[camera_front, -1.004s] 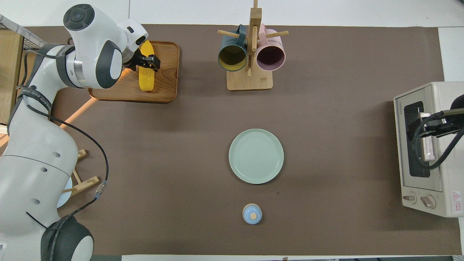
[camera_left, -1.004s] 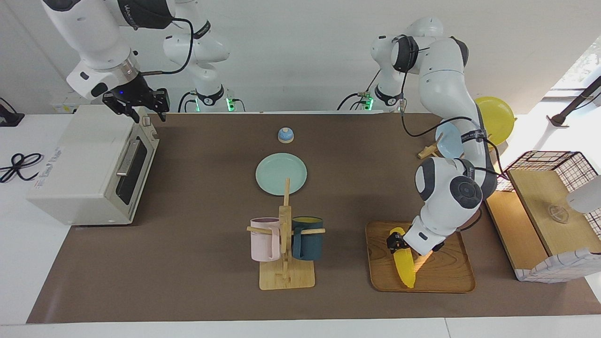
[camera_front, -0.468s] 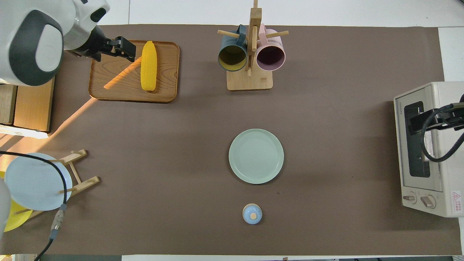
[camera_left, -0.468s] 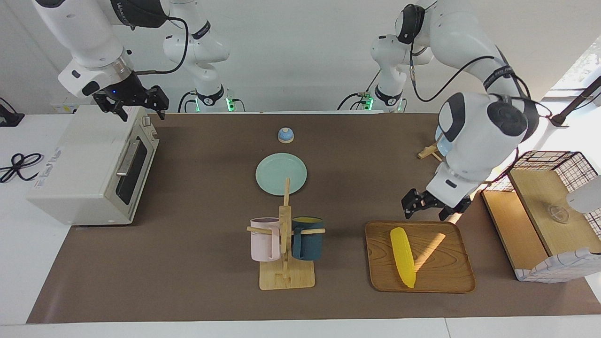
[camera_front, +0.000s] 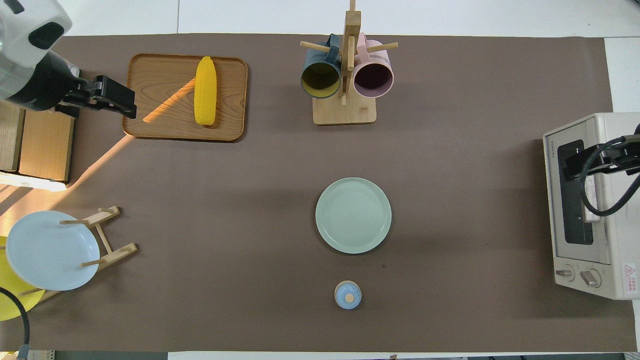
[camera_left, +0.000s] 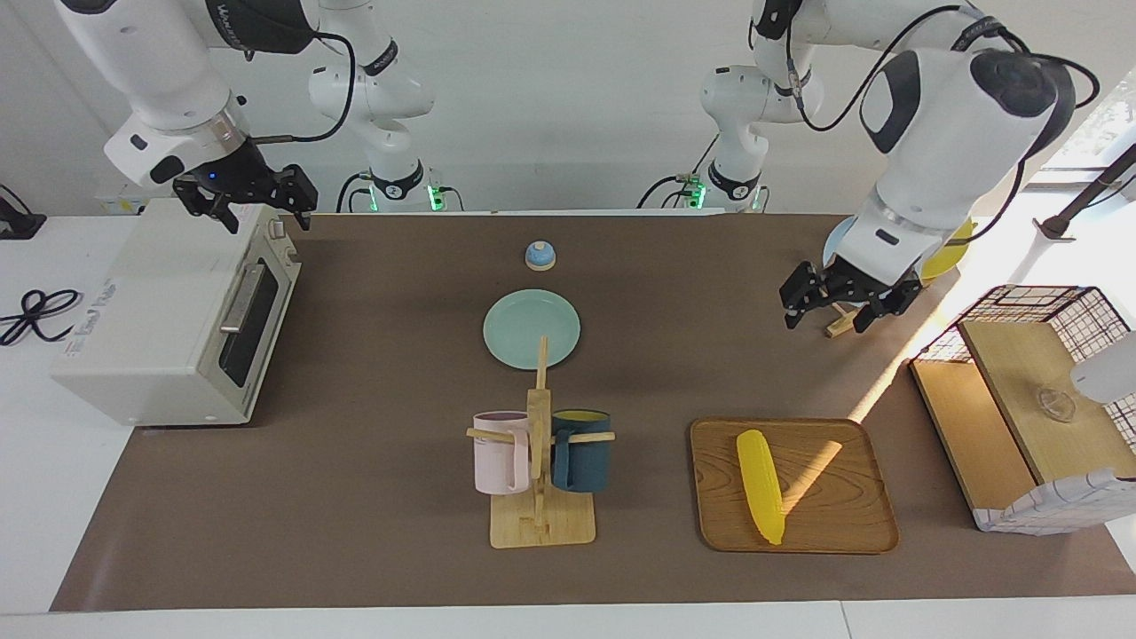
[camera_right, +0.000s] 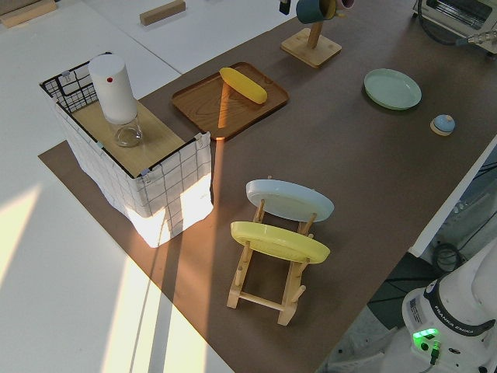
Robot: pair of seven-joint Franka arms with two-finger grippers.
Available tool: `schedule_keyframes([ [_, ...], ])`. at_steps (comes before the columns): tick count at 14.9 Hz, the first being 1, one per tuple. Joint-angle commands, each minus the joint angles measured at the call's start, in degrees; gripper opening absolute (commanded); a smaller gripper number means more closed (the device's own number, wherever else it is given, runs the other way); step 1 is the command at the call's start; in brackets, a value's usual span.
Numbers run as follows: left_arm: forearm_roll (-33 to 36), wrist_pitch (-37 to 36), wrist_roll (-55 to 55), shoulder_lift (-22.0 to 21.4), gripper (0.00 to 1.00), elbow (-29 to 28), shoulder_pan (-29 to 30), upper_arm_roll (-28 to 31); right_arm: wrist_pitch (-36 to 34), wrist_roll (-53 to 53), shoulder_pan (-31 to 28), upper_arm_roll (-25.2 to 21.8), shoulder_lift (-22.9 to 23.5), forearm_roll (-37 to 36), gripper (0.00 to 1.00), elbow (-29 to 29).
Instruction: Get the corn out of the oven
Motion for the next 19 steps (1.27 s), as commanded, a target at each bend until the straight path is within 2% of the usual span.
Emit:
schedule_keyframes([
  [1,1.3,0.1,-0.5,-7.7,1.0,-10.6,0.0,0.4,-1.9,0.5,-0.5,0.2,0.7,1.4,1.0,1.6],
  [3,1.4,0.8,-0.5,-12.0,1.0,-17.2,0.4,0.4,-1.9,0.5,-0.6,0.1,0.7,1.4,1.0,1.4],
  [6,1.3,2.7,-0.2,-14.0,1.0,-20.9,1.5,0.2,-1.9,0.5,-0.7,-0.2,0.7,1.4,1.0,1.4],
  [8,1.4,3.4,-0.1,-13.8,1.0,-20.8,1.6,0.1,-1.8,0.5,-0.6,-0.1,0.7,1.4,1.0,1.5],
  [11,1.5,2.8,0.2,-12.1,1.0,-17.3,4.0,-1.8,-1.5,0.5,-0.6,-0.2,0.7,1.4,1.0,1.4],
  [19,2.1,3.2,0.7,-12.0,1.0,-18.0,4.4,-2.7,-1.3,0.5,-0.5,-0.1,0.7,1.4,1.0,1.4],
])
